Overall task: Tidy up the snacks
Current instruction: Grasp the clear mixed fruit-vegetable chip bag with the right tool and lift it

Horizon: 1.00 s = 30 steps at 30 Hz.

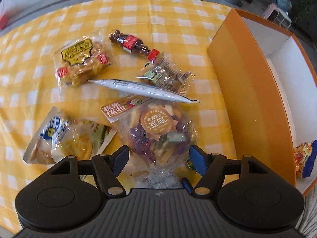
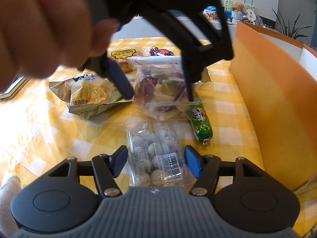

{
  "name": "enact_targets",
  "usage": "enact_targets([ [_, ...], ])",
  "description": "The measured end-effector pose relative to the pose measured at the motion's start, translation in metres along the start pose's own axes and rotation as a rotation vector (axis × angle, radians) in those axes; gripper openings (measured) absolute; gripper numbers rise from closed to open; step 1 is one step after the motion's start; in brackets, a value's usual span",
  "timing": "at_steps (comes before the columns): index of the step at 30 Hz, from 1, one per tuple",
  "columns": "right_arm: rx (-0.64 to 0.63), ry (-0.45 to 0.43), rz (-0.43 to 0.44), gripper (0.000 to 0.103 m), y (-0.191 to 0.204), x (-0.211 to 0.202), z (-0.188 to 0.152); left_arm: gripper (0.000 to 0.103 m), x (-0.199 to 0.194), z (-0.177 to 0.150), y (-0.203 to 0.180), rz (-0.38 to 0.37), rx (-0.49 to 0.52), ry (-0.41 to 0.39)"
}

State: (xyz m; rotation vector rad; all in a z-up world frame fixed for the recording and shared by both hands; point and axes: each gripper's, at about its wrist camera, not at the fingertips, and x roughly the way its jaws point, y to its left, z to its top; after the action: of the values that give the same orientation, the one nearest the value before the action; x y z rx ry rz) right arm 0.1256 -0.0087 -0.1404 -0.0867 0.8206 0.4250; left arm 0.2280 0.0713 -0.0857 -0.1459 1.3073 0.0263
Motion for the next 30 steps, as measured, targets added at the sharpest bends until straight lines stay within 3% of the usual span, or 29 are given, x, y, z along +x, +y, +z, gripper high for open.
enact_targets([
  [7,-0.005,0.000,-0.004,0.064,0.003,0.003,-0.001,0.085,0.001,0.016,-0.009,0.015,0.023,0.053],
  [13,-0.008,0.000,-0.006,0.064,0.006,0.004,-0.002,0.094,0.021,0.038,-0.005,0.024,-0.087,0.157],
  [25,-0.004,-0.002,-0.003,0.064,0.004,0.004,-0.002,0.101,0.054,0.045,0.003,0.071,-0.114,0.253],
  [26,-0.002,-0.003,-0.002,0.064,0.004,0.003,-0.002,0.097,0.054,0.045,0.007,0.042,-0.139,0.246],
  [27,0.001,-0.004,0.001,0.064,0.003,0.003,-0.002,0.084,0.053,0.044,0.011,0.024,-0.164,0.241],
  [28,0.004,-0.005,0.003,0.064,0.002,0.003,-0.002,0.078,0.049,0.043,0.011,0.020,-0.172,0.231],
  [30,0.011,-0.007,0.009,0.064,-0.001,0.002,-0.002,0.076,0.042,0.041,0.006,0.058,-0.113,0.208],
])
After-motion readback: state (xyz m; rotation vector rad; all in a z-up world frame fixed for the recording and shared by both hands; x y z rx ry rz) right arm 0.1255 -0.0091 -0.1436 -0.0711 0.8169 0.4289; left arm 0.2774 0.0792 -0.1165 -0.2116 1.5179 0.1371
